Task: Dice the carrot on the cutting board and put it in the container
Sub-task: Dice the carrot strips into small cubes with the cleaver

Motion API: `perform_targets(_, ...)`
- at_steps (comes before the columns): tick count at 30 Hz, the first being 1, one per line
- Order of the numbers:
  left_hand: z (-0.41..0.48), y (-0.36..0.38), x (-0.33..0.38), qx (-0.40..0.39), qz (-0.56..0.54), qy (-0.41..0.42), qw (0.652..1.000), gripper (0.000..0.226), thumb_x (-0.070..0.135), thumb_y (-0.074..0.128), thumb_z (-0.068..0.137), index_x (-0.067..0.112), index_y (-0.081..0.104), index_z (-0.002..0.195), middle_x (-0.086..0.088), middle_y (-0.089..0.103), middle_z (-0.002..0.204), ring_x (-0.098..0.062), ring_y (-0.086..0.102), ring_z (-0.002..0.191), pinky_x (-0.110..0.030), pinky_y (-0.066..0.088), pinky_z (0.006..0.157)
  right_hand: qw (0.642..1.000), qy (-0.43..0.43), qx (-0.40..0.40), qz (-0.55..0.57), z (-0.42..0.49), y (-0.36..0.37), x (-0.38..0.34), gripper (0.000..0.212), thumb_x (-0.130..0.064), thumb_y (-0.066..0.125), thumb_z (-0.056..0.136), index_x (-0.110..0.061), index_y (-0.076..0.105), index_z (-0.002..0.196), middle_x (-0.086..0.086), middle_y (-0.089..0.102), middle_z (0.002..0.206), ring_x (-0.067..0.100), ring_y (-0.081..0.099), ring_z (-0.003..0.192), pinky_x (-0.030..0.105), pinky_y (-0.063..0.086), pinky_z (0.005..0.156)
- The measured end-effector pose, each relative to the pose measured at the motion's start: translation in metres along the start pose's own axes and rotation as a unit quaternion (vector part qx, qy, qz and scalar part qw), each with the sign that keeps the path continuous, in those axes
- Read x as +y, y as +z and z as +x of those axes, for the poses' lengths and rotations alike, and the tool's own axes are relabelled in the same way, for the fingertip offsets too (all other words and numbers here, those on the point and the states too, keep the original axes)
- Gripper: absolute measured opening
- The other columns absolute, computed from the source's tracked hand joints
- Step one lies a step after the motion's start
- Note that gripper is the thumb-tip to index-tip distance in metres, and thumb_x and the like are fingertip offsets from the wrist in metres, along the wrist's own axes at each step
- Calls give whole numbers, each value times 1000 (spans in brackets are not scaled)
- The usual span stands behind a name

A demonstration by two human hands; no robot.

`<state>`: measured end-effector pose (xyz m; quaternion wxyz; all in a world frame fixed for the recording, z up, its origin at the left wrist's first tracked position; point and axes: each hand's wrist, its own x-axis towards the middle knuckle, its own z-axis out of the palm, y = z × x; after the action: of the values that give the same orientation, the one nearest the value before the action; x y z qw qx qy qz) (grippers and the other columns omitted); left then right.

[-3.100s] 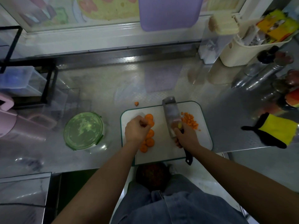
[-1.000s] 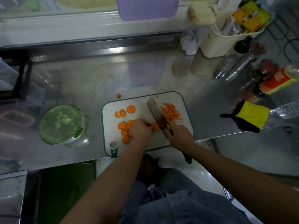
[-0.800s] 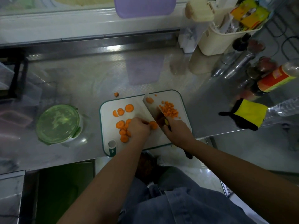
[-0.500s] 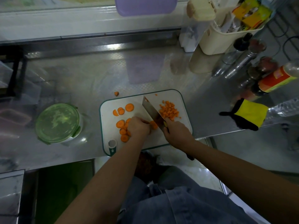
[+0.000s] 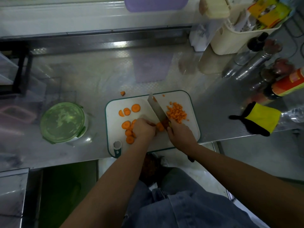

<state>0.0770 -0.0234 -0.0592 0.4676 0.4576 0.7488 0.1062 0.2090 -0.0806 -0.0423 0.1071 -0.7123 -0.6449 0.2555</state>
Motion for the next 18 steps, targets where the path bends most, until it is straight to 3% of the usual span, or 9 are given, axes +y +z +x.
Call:
perform_targets(3, 1, -1, -2, -19, -20, -1, 1000, 4, 17, 77, 77, 15, 75, 74, -6, 73, 74, -20, 69, 72, -33, 59, 70, 1000, -6, 15, 14, -1, -8, -1, 44, -19, 45, 97, -7, 39, 139, 17, 63, 87, 34, 59, 75, 40, 46, 62)
perform_targets(7, 0, -3, -2, -22, -34, -8, 999, 7, 16, 78, 75, 14, 74, 69, -6, 72, 69, -20, 69, 69, -33, 60, 69, 1000, -15, -15, 1, -2, -12, 0, 34, -20, 45, 96, -7, 48, 127, 14, 60, 86, 29, 54, 73, 31, 33, 60)
perform_targets(12, 2, -1, -3, -20, -51, -20, 998, 24, 10, 80, 71, 22, 66, 55, -8, 71, 67, -25, 70, 68, -40, 60, 68, 999, -9, -32, -12, -6, -12, -2, 23, -19, 45, 95, -7, 51, 113, 13, 59, 84, 29, 52, 70, 33, 37, 59)
perform_targets(18, 4, -1, -1, -15, -27, -7, 1000, 13, 14, 80, 72, 20, 72, 63, -5, 72, 69, -21, 69, 68, -36, 60, 66, 999, 2, -40, -13, -3, -8, -4, 18, -17, 45, 94, -6, 51, 107, 15, 57, 86, 32, 55, 76, 33, 34, 60)
